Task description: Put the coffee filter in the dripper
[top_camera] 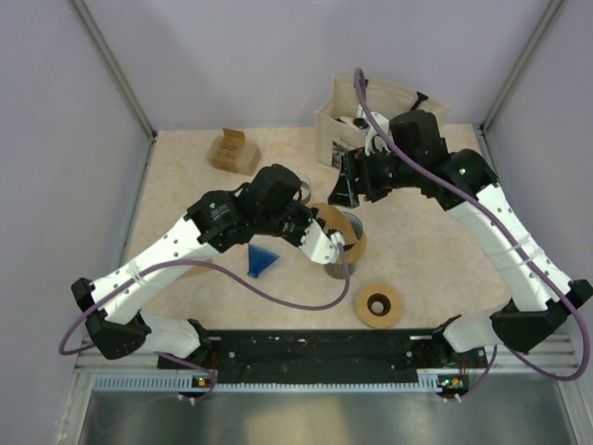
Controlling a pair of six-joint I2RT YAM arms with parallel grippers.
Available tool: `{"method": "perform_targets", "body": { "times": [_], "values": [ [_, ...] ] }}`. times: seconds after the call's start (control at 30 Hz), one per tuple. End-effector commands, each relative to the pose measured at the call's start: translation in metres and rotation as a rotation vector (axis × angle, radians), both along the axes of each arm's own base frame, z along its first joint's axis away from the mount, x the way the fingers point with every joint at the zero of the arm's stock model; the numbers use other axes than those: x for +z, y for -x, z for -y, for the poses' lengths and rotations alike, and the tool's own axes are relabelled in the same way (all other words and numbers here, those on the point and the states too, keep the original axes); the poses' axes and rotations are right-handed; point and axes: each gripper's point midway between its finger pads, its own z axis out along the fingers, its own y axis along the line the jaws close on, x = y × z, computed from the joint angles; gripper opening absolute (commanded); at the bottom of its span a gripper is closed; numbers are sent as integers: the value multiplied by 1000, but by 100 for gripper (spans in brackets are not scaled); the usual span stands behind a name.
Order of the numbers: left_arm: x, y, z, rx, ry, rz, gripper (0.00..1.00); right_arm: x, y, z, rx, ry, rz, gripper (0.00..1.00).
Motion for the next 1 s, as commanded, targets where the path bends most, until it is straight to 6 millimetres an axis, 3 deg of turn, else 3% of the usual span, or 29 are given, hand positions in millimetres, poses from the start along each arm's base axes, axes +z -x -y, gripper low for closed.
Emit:
{"method": "perform_targets", "body": {
  "times": [0.0,0.13,0.3,0.6,0.8,0.97],
  "values": [
    [23,2,8,-43,49,53,0,-10,4,9,-11,29,-8,72],
    [24,2,8,-48,45,63,0,-24,1,15,-46,66,-31,61],
    [23,-2,11,-34,47,69,0,-38,9,14,-19,82,-75,39],
    [21,-5,15,-28,61,77,0,-40,13,17,-16,80,-74,1],
    [5,4,17,-61,50,28,0,-48,-9,46,-201,182,-5,0],
    [-12,3,19,-55,34,3,0,-48,-17,50,-229,194,30,0]
  ]
}}
